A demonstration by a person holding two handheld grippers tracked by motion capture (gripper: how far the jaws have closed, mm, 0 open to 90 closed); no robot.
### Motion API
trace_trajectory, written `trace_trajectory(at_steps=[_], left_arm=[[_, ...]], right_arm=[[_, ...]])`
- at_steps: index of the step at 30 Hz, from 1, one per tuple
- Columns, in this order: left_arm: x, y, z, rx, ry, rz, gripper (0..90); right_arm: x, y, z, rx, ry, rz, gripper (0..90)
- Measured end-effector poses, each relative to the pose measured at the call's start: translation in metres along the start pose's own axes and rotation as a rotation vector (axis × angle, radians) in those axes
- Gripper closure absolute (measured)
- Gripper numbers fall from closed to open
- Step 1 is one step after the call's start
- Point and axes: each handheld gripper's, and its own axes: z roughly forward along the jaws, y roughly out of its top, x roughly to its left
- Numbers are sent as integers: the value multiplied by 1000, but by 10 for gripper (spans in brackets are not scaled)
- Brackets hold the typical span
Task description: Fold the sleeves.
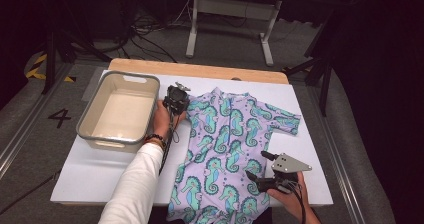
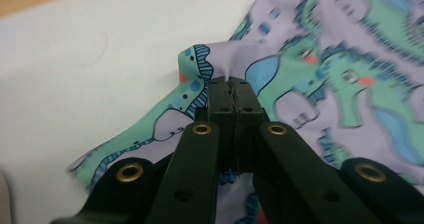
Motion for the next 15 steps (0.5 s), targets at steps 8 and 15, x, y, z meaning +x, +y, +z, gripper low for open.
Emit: trace_trajectory(at_steps=[8, 15], left_arm=[[-41, 18, -26, -68, -70, 156, 897], [-82, 21, -29, -50, -141, 284, 878]], right_arm=[[1, 0, 1, 8, -5, -8, 144], [0, 0, 1, 10, -10, -5, 144]])
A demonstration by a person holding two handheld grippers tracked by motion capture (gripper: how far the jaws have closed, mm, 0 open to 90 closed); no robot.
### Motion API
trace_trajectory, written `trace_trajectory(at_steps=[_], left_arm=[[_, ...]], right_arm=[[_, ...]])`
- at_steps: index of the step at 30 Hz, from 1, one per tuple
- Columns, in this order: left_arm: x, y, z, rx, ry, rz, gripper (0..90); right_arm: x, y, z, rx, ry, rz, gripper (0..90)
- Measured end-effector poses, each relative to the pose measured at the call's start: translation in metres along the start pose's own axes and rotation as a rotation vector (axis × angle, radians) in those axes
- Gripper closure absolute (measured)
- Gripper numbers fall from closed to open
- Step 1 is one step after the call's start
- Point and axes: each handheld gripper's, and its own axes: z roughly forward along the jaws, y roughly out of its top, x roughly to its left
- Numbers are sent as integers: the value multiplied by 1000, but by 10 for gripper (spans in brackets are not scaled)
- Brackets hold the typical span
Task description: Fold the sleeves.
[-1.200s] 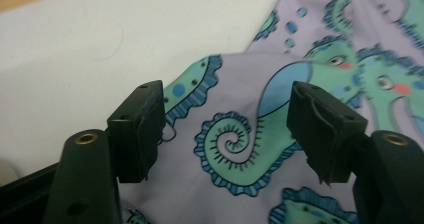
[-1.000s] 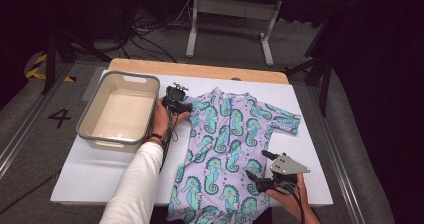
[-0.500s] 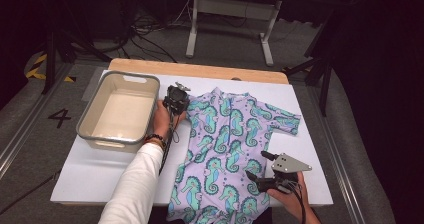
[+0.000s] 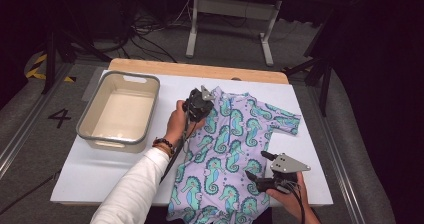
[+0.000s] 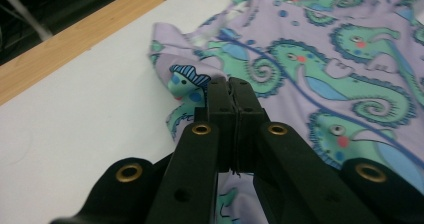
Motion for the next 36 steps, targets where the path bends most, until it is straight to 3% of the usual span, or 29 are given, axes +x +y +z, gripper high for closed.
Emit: trace_trajectory(at_steps=[2, 5, 8, 10, 12, 14, 15, 16, 17, 18, 20, 21, 23, 28, 31, 33, 35, 36], left_arm=[[-6, 1, -2, -16, -24, 18, 799], [-4, 2, -11, -77, -56, 5, 728], [8, 1, -26, -137, -3, -56, 606], [15, -2, -28, -137, 25, -88, 577], [23, -7, -25, -110, 30, -127, 558], [29, -15, -19, -65, 69, -152, 506], [33, -20, -14, -57, 40, -197, 499], [33, -20, -14, -57, 40, -197, 489], [38, -28, -6, -5, 44, -229, 483], [39, -32, -3, 11, 24, -250, 519], [38, -39, 2, 47, -4, -267, 508], [38, -39, 2, 47, -4, -267, 508], [32, -50, 8, 97, 2, -263, 494], [31, -64, 16, 111, -8, -312, 473], [31, -67, 15, 87, -16, -320, 499], [28, -67, 14, 73, -46, -295, 630], [26, -67, 13, 62, -41, -281, 790], [25, -64, 9, 28, -17, -267, 852]], right_arm=[[0, 0, -1, 2, -3, -5, 144], [-1, -1, -1, 0, -2, -2, 143], [-2, -1, -1, 0, 0, 1, 143], [-1, -1, 0, 3, -2, 0, 143], [-1, -1, 0, 5, 1, 1, 143], [0, -1, 1, 10, 0, -6, 143], [0, -1, 0, 11, -4, -12, 143], [0, -1, 0, 11, -4, -12, 143], [-1, -1, 0, 11, -4, -7, 143], [-1, -1, 1, 11, -4, -5, 143], [-1, -2, 1, 14, -2, -6, 143], [-1, -2, 1, 14, -2, -6, 143], [0, -2, 1, 18, -4, -12, 143], [1, -1, 1, 20, -5, -20, 143], [1, -1, 1, 19, -5, -22, 143], [1, -1, 2, 23, -5, -22, 143], [1, -2, 2, 25, -3, -23, 144], [2, -1, 2, 24, -2, -30, 144]])
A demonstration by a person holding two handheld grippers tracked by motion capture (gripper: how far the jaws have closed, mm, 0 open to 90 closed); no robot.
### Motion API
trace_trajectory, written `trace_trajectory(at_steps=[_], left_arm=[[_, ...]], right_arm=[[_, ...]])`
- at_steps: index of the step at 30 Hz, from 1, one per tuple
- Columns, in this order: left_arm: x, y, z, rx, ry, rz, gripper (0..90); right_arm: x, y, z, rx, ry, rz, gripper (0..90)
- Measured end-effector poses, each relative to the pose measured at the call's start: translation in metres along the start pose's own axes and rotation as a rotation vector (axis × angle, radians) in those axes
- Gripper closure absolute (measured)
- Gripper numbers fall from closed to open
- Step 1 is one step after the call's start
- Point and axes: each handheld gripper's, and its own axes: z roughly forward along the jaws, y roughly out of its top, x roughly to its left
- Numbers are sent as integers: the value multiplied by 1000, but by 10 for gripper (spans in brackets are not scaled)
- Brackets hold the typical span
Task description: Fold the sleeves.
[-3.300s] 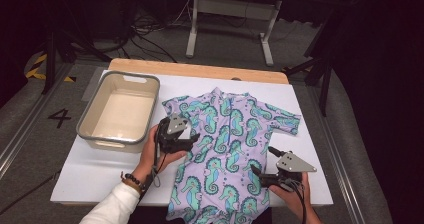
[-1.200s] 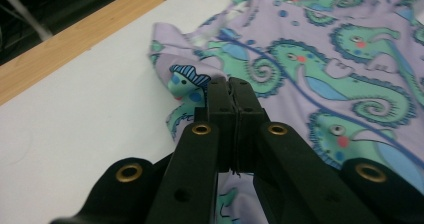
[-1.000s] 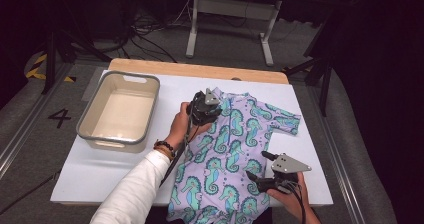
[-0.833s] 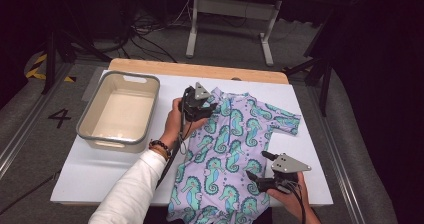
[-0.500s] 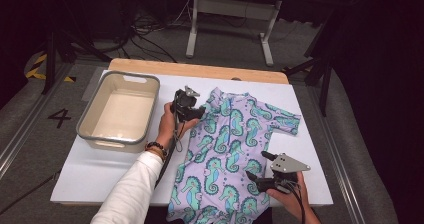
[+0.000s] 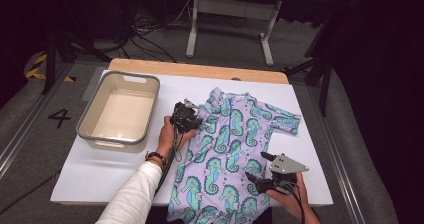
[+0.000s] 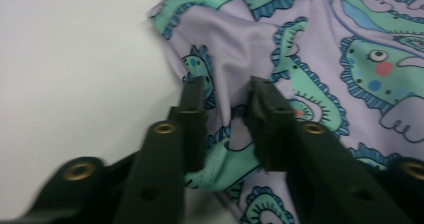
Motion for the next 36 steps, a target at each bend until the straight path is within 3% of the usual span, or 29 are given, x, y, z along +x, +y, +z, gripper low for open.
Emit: trace_trajectory(at_steps=[5, 7, 8, 9, 11, 12, 13, 15, 16, 17, 19, 20, 24, 27, 30, 34, 35, 36], left_arm=[[0, 13, -19, -118, 51, 44, 874], [-2, 20, -27, -164, 34, 77, 874], [-2, 20, -27, -164, 34, 77, 874], [-6, 24, -32, -190, 34, 110, 874], [-15, 29, -37, -225, -28, 164, 872], [-26, 30, -38, -216, -19, 228, 871], [-26, 30, -38, -216, -19, 228, 870], [-40, 28, -35, -201, -56, 297, 865], [-52, 25, -31, -185, -73, 360, 852], [-52, 25, -31, -185, -73, 360, 851], [-62, 22, -27, -167, -94, 405, 842], [-71, 19, -22, -133, -126, 450, 840], [-80, 13, -15, -78, -161, 489, 772], [-79, 9, -15, -78, -164, 478, 746], [-70, 8, -20, -106, -142, 425, 639], [-44, 10, -34, -164, -106, 310, 537], [-38, 10, -36, -174, -86, 289, 499], [-28, 11, -38, -179, -52, 244, 447]], right_arm=[[1, 0, 1, 3, 4, -4, 145], [1, 0, 1, 7, 4, -3, 144], [1, 0, 1, 7, 4, -3, 144], [1, 0, 1, 7, 4, -2, 145], [0, 0, 1, 5, 6, -1, 145], [0, 0, 1, 5, 5, 1, 144], [0, 0, 1, 5, 5, 1, 144], [0, 0, 1, 5, 4, 3, 144], [0, -1, 1, 7, 7, 5, 145], [0, -1, 1, 7, 7, 5, 145], [0, -1, 1, 8, 7, 4, 145], [0, -1, 1, 9, 7, 3, 145], [0, -1, 2, 14, 10, 0, 145], [0, -1, 1, 12, 10, 0, 144], [-1, -1, 1, 8, 10, 3, 144], [-1, -1, 0, 7, 9, 1, 144], [-1, -1, 0, 7, 9, 2, 144], [-1, -1, 1, 11, 8, 1, 144]])
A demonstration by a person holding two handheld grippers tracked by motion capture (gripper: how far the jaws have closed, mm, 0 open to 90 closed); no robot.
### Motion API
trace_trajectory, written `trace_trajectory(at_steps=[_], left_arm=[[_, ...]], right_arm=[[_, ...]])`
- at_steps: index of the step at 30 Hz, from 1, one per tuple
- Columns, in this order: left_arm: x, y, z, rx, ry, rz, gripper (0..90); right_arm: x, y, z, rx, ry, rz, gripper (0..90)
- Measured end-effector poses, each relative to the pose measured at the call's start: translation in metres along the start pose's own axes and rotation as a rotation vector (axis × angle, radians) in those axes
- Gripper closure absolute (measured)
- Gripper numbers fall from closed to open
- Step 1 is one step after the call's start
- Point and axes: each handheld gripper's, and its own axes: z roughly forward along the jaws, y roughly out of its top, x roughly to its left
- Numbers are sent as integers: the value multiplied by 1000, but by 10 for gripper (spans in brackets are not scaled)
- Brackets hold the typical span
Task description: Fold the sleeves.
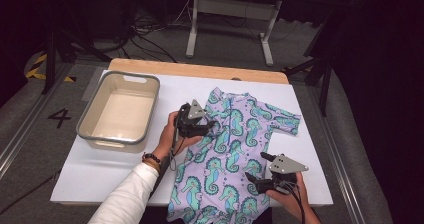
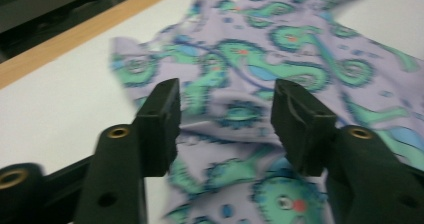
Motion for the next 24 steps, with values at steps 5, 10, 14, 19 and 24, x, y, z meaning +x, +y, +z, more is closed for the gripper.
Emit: trace_trajectory(at_steps=[5, 10, 14, 19, 24], left_arm=[[16, -5, 8, 40, 16, -70, 316], [20, -10, 26, 77, -33, -120, 304], [20, -3, 41, 106, -28, -110, 311], [23, 1, 56, 162, -24, -111, 472], [19, 0, 63, 196, -51, -68, 784]], right_arm=[[1, 0, 1, 5, 1, -2, 144], [0, 0, 1, 6, 0, -1, 144], [1, 0, 2, 13, 0, -5, 144], [0, -1, 2, 14, 1, -7, 145], [1, -1, 1, 13, -2, -13, 146]])
